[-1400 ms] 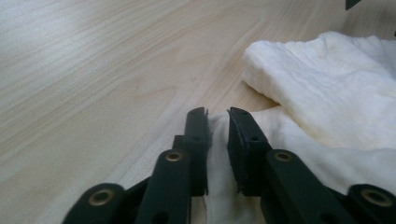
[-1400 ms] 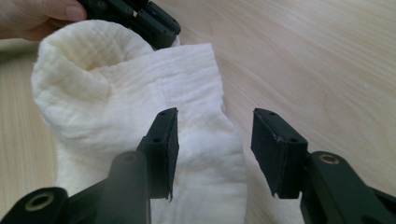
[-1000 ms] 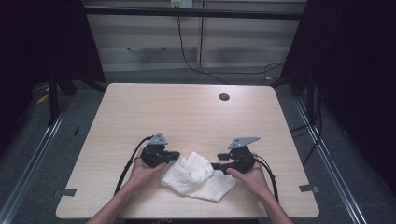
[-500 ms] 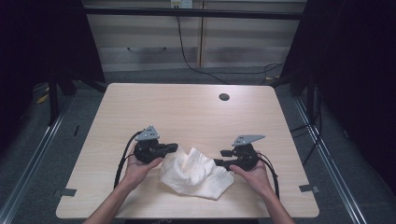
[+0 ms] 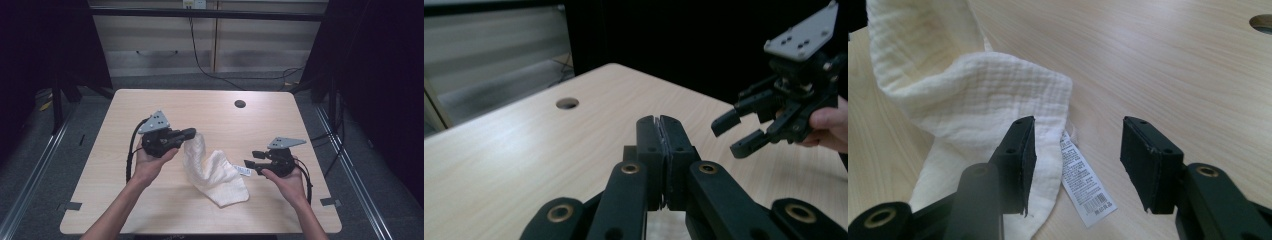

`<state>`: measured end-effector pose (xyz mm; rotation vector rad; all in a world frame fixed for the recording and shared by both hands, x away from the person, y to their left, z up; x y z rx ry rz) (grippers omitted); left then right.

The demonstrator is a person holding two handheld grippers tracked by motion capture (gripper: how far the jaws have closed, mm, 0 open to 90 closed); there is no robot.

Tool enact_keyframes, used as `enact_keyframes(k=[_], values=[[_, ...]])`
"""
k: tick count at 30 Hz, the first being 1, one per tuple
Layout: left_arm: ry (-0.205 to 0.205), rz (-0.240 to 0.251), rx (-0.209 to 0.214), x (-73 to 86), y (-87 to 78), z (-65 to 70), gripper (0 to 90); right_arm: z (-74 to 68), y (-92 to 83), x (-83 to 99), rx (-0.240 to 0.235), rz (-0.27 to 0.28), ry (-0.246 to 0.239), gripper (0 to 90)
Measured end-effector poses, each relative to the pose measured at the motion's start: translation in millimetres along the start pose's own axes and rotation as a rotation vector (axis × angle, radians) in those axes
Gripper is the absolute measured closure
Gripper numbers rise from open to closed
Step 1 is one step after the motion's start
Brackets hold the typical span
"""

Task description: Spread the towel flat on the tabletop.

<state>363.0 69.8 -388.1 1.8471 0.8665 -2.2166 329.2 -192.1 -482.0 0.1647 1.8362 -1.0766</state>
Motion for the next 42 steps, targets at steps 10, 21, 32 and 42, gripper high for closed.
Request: enact_keyframes(k=[10,21,32,42], values=[[-0.024,0.068,-0.113,-5.1,-63.8,-33.9,88.6,-5.3,11.7,-2.3,-0.02,-0.022,-0.003,47.6],[-0.141,-0.013,-0.183,61.9,-73.3,-70.2,88.6,-17.3,36.0,-4.8,-0.063,-0.057,-0.014,48.9],[-0.211,-0.059,-0.211,93.6,-71.8,-90.4,88.5,-45.6,116.5,-41.4,-0.181,-0.105,-0.065,52.6],[-0.205,-0.074,-0.203,97.5,-69.3,-90.3,88.4,-48.8,193.3,-72.6,-0.239,-0.154,-0.028,49.0]])
Point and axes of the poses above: each handheld gripper's, and its own axes: y roughly forward along the jaws, x roughly out of its underside, z roughly to its right, the point moved 7 cm from there along y, roughly forward along the jaws, and after that the axes turned 2 degrees about -z, right-handed, at the moved point
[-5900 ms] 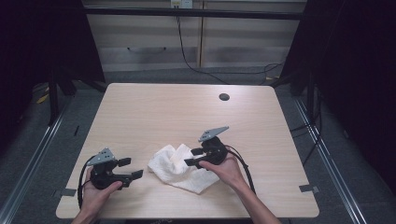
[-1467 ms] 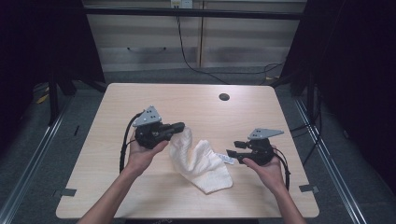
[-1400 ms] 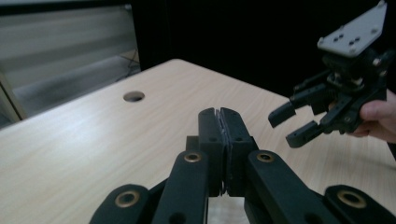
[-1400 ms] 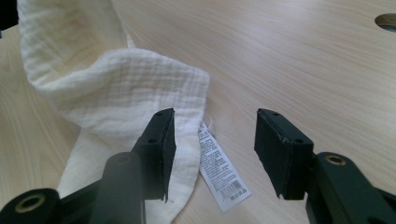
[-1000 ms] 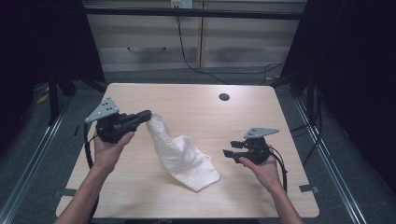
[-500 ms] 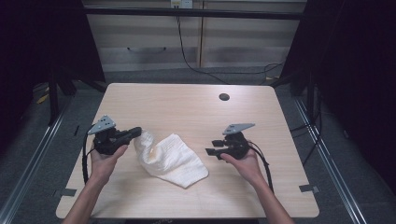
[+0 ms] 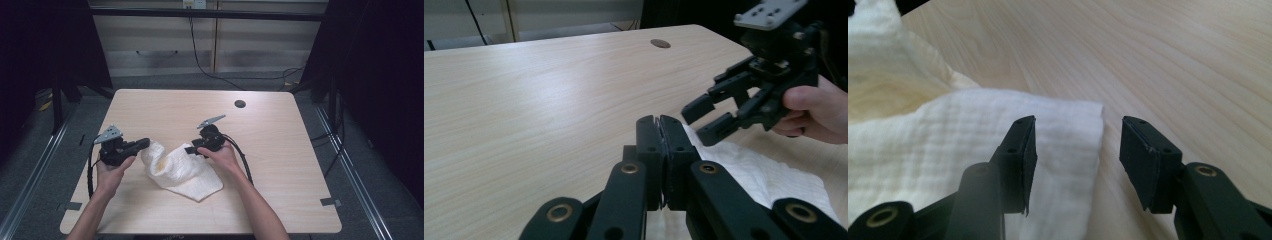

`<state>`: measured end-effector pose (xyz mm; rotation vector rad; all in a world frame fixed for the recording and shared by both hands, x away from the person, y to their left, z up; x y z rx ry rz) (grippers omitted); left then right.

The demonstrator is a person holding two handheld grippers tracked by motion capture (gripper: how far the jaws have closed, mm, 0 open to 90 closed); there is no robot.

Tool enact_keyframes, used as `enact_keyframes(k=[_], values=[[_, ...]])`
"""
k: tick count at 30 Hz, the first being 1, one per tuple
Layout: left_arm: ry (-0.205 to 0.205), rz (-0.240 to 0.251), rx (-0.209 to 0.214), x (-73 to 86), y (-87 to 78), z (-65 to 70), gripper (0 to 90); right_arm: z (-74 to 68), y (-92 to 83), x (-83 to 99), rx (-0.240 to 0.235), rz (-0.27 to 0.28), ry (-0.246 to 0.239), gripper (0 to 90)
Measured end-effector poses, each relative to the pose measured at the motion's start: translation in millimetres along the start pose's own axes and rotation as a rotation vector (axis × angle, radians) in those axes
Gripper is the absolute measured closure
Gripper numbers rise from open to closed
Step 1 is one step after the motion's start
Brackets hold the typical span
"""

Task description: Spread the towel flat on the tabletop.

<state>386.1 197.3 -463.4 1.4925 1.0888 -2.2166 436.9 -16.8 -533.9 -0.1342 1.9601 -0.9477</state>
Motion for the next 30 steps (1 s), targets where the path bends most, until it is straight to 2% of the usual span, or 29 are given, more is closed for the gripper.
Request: enact_keyframes(k=[5,8,11,14,15,16,19,22,23,24,26,30], values=[[-0.002,0.003,-0.006,-0.1,-0.6,-1.5,88.3,1.7,12.8,-7.1,-0.018,0.026,0.023,48.3],[-0.006,0.001,-0.007,0.1,-0.5,-1.8,88.3,2.5,18.8,-4.3,-0.035,0.001,0.036,52.9],[-0.005,0.0,-0.01,0.6,-0.3,-2.8,88.2,-0.2,23.1,2.0,-0.064,-0.03,0.031,66.3],[-0.014,0.006,-0.013,0.3,-1.0,-4.5,88.0,-0.6,20.0,4.1,-0.075,-0.017,0.039,82.5],[-0.014,0.006,-0.015,-0.1,-1.5,-5.4,88.0,-0.2,13.7,2.1,-0.078,-0.004,0.04,87.0],[-0.013,0.007,-0.022,-0.6,-2.2,-7.0,88.0,-0.2,13.7,2.1,-0.078,-0.004,0.04,87.0],[-0.019,0.024,-0.027,-3.5,-5.5,-9.7,88.1,1.2,-2.6,-6.3,-0.046,0.022,0.031,88.1],[-0.023,0.039,-0.04,-7.7,-11.5,-13.6,88.2,4.0,-25.8,-18.2,-0.009,0.057,0.016,88.3],[-0.03,0.057,-0.043,-10.5,-13.5,-14.5,88.2,6.8,-44.1,-26.1,0.012,0.087,0.007,88.3],[-0.031,0.068,-0.045,-12.7,-15.6,-15.5,88.2,6.8,-44.1,-26.1,0.012,0.087,0.007,88.3],[-0.026,0.075,-0.049,-15.0,-16.8,-15.8,88.2,10.0,-62.7,-32.9,0.036,0.129,-0.001,88.4],[-0.006,0.09,-0.057,-24.3,-16.5,-12.0,88.4,15.0,-94.0,-43.1,0.082,0.161,-0.021,88.4]])
Point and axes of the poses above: each handheld gripper's, and its own axes: y roughly forward along the jaws, x roughly out of its underside, z roughly to its right, the point moved 7 cm from there along y, roughly forward along the jaws, and after that the axes turned 2 degrees about -z, right-handed, at the moved point
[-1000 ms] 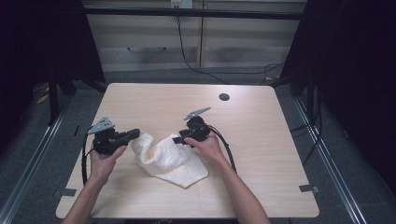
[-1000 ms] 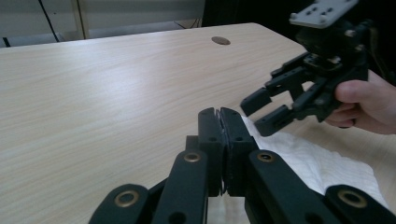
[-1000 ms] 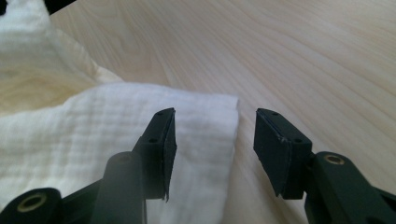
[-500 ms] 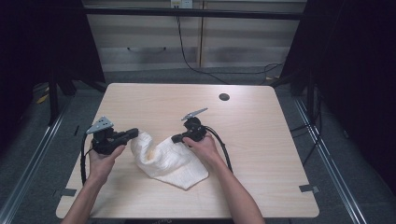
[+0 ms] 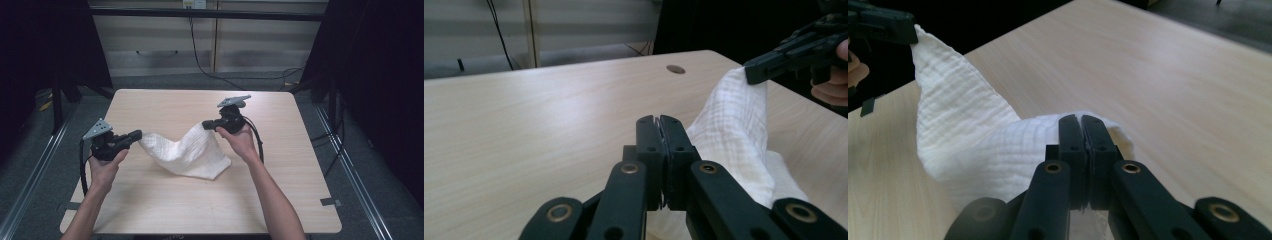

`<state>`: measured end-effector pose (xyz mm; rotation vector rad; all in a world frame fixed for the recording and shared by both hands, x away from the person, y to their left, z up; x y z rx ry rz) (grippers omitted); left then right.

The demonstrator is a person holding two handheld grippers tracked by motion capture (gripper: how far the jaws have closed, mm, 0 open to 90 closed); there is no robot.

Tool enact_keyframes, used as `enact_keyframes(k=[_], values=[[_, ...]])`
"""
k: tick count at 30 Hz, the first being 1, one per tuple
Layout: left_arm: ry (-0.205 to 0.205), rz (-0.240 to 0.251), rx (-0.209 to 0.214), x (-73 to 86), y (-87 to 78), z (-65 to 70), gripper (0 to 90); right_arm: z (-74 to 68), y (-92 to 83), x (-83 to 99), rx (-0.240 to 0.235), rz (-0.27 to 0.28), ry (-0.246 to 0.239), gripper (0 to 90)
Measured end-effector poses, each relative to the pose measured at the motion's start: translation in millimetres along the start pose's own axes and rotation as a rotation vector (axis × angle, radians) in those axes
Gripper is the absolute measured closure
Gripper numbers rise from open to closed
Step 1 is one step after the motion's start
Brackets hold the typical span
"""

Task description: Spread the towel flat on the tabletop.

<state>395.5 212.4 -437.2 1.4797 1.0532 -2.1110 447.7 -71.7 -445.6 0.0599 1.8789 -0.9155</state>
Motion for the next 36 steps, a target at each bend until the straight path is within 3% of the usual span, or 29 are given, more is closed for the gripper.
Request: enact_keyframes(k=[2,4,5,6,8,10,14,19,22,26,28,33,36], values=[[0.012,0.031,0.006,-10.8,-1.5,4.6,88.4,4.1,-20.7,-13.9,0.028,0.034,-0.019,88.4],[0.024,0.051,0.003,-22.2,-3.2,8.1,88.4,5.5,-27.6,-18.4,0.038,0.045,-0.024,88.4],[0.036,0.059,0.001,-27.2,-4.6,9.6,88.4,7.5,-41.6,-26.3,0.057,0.076,-0.033,88.4],[0.048,0.068,-0.001,-31.4,-6.2,11.1,88.4,7.5,-41.6,-26.3,0.057,0.076,-0.033,88.4],[0.069,0.072,0.002,-32.8,-10.7,17.1,88.4,7.6,-61.8,-28.7,0.069,0.112,-0.053,88.4],[0.079,0.065,0.003,-29.0,-11.2,18.5,88.4,7.6,-67.0,-25.1,0.072,0.111,-0.058,88.4],[0.083,0.002,0.007,0.7,-8.5,21.4,88.4,8.1,-77.8,10.3,0.09,0.049,-0.063,88.3],[0.081,-0.097,0.025,34.8,0.9,26.1,88.4,2.2,-81.2,74.2,0.078,-0.013,-0.024,88.3],[0.089,-0.138,0.055,48.5,3.0,34.1,88.4,-6.3,-80.9,110.9,0.059,-0.053,-0.001,88.1],[0.101,-0.189,0.087,65.8,5.7,45.0,88.4,-18.8,-86.3,143.6,0.037,-0.072,0.029,87.9],[0.106,-0.216,0.099,73.3,8.0,48.0,88.4,-27.8,-88.2,165.5,0.038,-0.121,0.023,87.2],[0.121,-0.274,0.108,90.9,12.1,51.4,88.3,-36.6,-91.6,184.1,0.036,-0.156,0.02,85.5],[0.122,-0.292,0.11,96.8,14.1,50.5,88.2,-40.6,-93.0,194.6,0.028,-0.187,0.019,79.4]])
Point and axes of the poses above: each handheld gripper's, and its own axes: y roughly forward along the jaws, x roughly out of its underside, z roughly to its right, the point moved 7 cm from there along y, roughly forward along the jaws, and after that the axes turned 2 degrees about -z, right-handed, at the moved point
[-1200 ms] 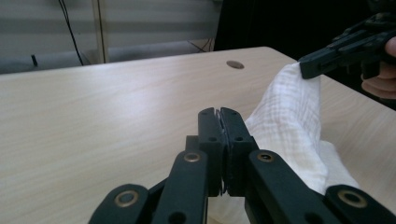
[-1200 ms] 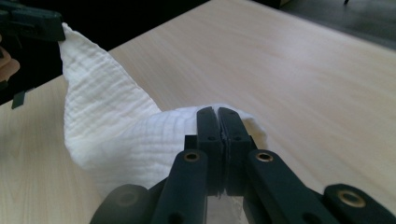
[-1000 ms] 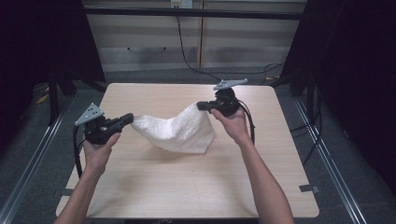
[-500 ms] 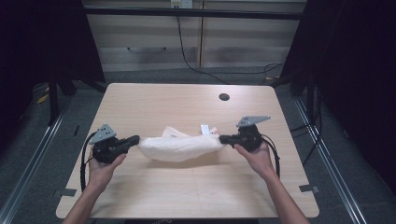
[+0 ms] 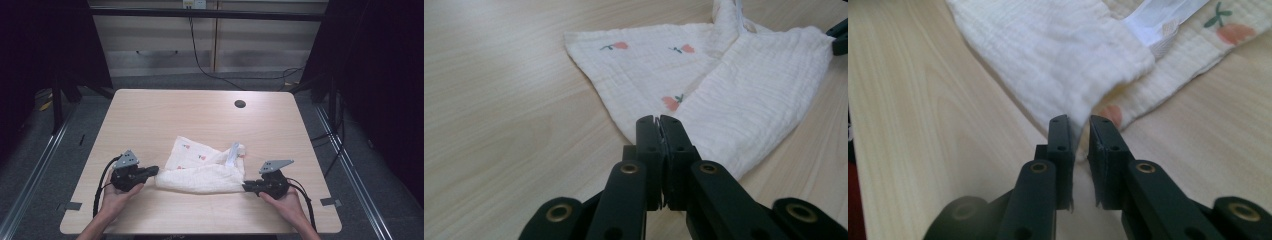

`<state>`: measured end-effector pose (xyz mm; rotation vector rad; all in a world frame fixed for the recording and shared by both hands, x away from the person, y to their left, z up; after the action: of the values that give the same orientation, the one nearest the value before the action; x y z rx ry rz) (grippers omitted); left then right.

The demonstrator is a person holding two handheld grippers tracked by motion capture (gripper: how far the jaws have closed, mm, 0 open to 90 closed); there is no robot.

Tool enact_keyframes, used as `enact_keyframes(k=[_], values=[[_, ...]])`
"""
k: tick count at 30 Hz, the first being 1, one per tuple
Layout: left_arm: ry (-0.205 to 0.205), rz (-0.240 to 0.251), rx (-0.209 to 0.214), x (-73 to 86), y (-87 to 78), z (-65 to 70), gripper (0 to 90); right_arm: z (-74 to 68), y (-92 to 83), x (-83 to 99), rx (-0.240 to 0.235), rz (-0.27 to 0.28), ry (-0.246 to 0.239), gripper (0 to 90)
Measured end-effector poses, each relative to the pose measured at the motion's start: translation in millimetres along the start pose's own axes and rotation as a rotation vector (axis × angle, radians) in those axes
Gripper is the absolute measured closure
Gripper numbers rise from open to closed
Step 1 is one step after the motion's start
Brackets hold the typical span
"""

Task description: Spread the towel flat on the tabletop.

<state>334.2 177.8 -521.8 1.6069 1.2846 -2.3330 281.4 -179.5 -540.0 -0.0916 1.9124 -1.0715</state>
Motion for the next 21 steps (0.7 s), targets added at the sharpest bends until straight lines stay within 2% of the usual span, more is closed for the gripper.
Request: enact_keyframes(k=[2,3,6,9,12,15,21], values=[[-0.001,-0.006,0.0,2.5,2.8,-0.5,88.2,-1.2,-4.7,0.3,0.001,0.015,0.0,76.1],[0.003,-0.006,-0.004,2.5,3.4,-1.8,88.2,-1.3,-8.6,-3.6,0.001,0.039,0.006,74.4],[-0.009,0.004,-0.006,0.4,3.7,-4.4,88.2,3.2,-18.1,-23.7,0.014,0.104,0.007,73.1],[-0.022,0.016,-0.006,-1.3,3.5,-7.6,88.2,12.9,-11.9,-42.2,0.021,0.129,0.019,75.5],[-0.031,0.023,-0.007,-1.7,2.5,-10.1,88.1,20.4,10.8,-48.9,0.028,0.078,0.008,74.2],[-0.039,0.03,-0.006,-1.8,1.6,-11.2,88.1,22.9,29.2,-48.7,0.006,0.047,0.015,69.4],[-0.028,0.021,0.001,-1.0,2.9,-9.4,88.0,24.9,43.6,-38.9,0.033,-0.021,0.009,60.8]])
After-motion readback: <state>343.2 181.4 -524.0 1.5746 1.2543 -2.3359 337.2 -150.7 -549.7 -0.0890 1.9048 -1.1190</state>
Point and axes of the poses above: each handheld gripper's, and its own axes: y roughly forward along the jaws, x roughly out of its underside, z roughly to its right, the point moved 7 cm from there along y, roughly forward along the jaws, and after that the axes turned 2 degrees about -z, right-handed, at the moved point
